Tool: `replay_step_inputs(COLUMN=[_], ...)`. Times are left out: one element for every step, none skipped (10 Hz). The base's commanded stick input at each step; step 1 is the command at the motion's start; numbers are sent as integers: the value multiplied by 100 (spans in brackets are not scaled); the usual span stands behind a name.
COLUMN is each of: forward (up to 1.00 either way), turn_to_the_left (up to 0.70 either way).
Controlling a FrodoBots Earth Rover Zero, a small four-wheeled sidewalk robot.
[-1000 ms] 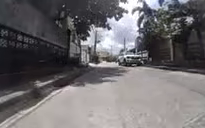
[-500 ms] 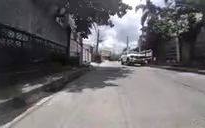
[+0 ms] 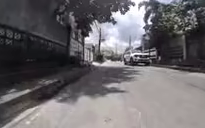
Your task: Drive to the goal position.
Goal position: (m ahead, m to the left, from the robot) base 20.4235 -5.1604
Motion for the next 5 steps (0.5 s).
replay_step_inputs(forward=[100,100,100,100,100], turn_to_the_left=[0,0,0,-1,-13])
